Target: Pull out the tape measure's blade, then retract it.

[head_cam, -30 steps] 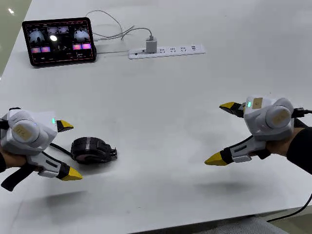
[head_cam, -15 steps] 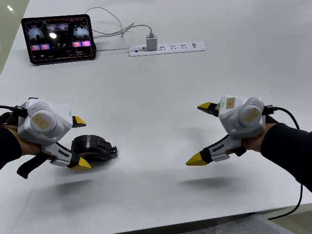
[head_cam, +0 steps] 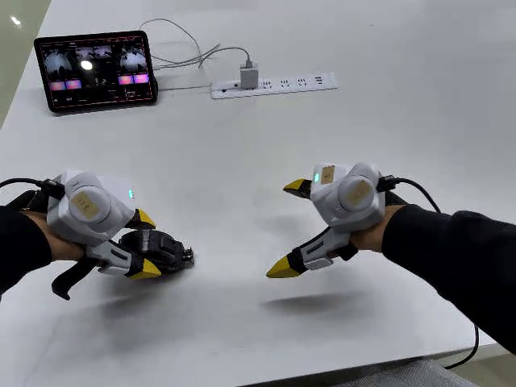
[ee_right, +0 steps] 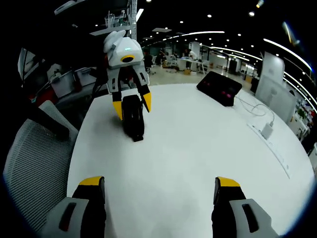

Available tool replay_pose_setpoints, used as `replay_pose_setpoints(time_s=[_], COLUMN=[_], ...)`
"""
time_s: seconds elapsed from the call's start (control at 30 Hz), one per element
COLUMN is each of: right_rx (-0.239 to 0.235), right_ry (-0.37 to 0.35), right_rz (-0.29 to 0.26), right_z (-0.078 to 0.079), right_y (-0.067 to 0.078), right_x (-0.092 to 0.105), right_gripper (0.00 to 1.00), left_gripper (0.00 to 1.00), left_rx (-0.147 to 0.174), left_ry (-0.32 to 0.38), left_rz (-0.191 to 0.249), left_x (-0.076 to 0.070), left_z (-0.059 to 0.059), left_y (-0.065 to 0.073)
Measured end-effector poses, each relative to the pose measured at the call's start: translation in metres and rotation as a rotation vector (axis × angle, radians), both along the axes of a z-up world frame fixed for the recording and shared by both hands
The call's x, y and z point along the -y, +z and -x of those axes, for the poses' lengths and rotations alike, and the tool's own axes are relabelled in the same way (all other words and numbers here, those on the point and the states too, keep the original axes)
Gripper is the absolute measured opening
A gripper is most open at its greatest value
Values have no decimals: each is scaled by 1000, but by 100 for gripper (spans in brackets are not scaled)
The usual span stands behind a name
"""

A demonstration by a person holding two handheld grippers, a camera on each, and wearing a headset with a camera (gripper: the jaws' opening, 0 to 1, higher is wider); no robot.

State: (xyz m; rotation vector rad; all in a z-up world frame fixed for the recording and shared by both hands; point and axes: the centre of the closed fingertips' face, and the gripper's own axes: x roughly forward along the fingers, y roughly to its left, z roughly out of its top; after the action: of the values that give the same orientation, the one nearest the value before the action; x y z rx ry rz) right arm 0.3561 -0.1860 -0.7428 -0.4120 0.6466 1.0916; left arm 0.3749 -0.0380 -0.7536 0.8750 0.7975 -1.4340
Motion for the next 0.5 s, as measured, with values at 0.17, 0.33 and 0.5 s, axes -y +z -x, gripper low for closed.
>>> replay_pose_setpoints(time_s=[0.17, 0.33, 0.5], right_rx=[-12, 0, 25], right_ry=[38, 100, 165], right_rz=[18, 44, 88], right_z=[-1, -2, -6], right_y=[-8, -14, -18], right_x=[-23, -41, -55], right_gripper=[85, 80, 69], left_gripper=[34, 33, 33], left_rx=[23, 23, 38], left_ry=[-34, -37, -65], left_rz=[-34, -44, -72], left_x=[0, 0, -1], left_z=[1, 0, 1], left_y=[-5, -7, -8])
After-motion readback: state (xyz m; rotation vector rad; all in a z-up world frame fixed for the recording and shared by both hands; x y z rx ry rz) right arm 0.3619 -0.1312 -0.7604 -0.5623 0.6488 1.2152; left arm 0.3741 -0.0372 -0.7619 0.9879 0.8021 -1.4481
